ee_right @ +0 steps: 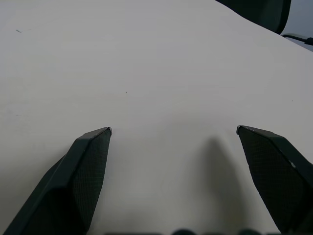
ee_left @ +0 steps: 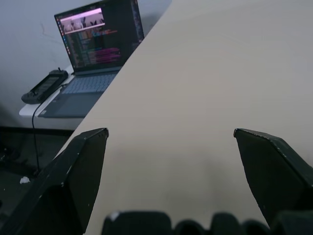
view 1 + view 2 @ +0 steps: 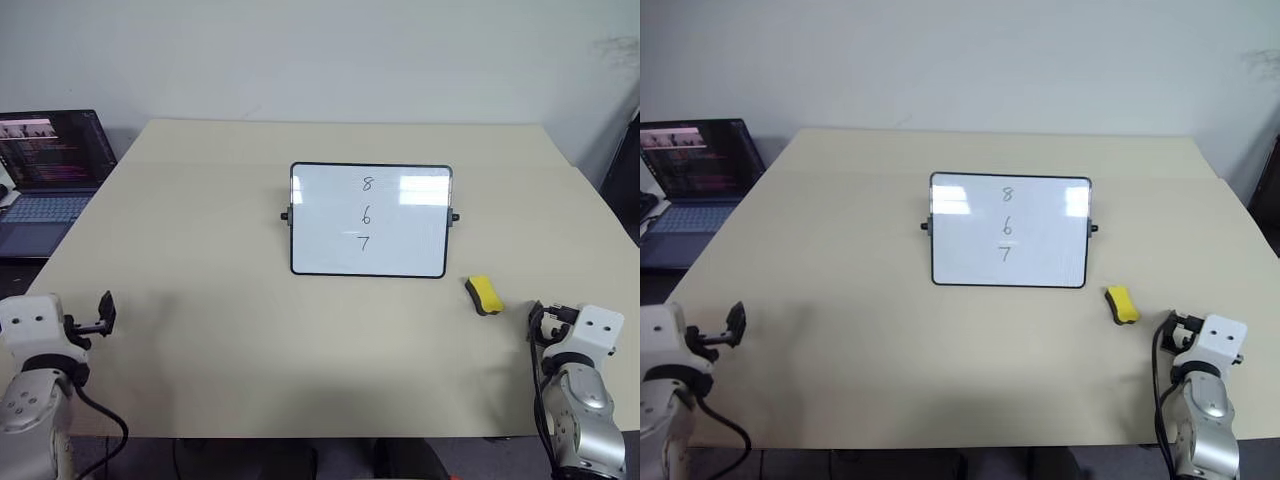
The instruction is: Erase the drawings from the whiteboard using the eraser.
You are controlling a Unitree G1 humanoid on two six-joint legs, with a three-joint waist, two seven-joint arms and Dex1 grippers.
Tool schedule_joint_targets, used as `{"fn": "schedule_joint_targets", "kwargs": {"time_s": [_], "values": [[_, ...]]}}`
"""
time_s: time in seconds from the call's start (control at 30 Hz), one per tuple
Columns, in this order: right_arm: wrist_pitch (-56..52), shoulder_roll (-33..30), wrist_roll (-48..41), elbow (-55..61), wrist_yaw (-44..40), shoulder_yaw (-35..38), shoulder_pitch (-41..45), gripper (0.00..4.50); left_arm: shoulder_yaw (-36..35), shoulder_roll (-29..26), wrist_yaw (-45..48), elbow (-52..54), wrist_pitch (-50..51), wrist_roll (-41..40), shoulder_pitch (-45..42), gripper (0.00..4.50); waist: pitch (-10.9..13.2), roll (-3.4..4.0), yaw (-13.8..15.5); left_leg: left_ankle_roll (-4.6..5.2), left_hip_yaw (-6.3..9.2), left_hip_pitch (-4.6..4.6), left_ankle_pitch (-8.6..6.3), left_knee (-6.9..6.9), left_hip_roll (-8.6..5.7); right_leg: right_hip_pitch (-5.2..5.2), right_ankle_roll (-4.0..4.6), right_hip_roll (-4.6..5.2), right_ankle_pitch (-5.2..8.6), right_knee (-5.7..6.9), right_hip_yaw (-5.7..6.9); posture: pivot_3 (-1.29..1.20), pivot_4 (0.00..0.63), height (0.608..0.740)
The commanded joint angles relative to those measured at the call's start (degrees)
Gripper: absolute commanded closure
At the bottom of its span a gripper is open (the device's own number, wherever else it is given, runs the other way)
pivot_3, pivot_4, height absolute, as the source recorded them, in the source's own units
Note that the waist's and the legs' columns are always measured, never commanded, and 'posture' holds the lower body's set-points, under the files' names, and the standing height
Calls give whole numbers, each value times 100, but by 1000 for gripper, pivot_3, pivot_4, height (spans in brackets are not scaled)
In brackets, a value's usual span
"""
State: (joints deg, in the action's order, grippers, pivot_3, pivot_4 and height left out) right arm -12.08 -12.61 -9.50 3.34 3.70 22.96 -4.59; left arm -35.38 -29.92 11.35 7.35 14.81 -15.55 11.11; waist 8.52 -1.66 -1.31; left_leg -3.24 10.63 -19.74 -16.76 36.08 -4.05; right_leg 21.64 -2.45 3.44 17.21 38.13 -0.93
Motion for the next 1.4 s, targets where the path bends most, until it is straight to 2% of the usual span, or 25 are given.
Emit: {"fn": "schedule_joint_targets", "kwargs": {"time_s": [0.03,0.27,0.43,0.63,0.87,1.1,1.4], "values": [[-83,-14,71,-251,-98,-136,62,51,-189,-71,-11,211,-39,-56,-103,0,-1,-1,-8,0,-2,1,0,0,3,0,2,-4,-1,0,-1,0,150,740],[-11,-70,98,-452,-145,-153,328,51,-117,-63,-58,235,16,-34,-407,0,-5,-7,-49,-1,-26,15,0,3,40,-7,26,-33,-30,-9,-8,0,150,740],[82,-313,53,-543,-119,104,448,51,65,-66,-76,52,-9,1,-814,0,-4,-7,-32,-2,-41,33,0,2,48,-21,28,-39,-33,-9,-12,0,150,740],[126,-500,-69,-542,-135,374,438,51,773,-49,110,-672,-148,97,-2008,0,24,39,65,-2,-53,32,1,3,42,-23,23,-39,-37,-7,-8,0,150,740],[-221,-825,-281,-188,-390,492,547,51,1261,-106,369,-1280,-189,24,-3320,0,30,48,55,-25,-88,-2,11,4,44,20,17,-39,-44,-5,-10,0,150,740],[-578,-902,-347,284,-288,532,702,51,1975,-198,1766,-1264,625,-670,-4754,0,33,48,-35,-26,-105,-28,12,4,46,50,16,-38,-45,-1,-18,0,150,740],[-563,-779,-276,320,-252,507,629,51,2743,-648,3884,-506,2070,-1859,-5002,0,43,65,-91,-24,-125,-25,11,2,52,58,16,-42,-45,3,-33,0,150,740]]}}
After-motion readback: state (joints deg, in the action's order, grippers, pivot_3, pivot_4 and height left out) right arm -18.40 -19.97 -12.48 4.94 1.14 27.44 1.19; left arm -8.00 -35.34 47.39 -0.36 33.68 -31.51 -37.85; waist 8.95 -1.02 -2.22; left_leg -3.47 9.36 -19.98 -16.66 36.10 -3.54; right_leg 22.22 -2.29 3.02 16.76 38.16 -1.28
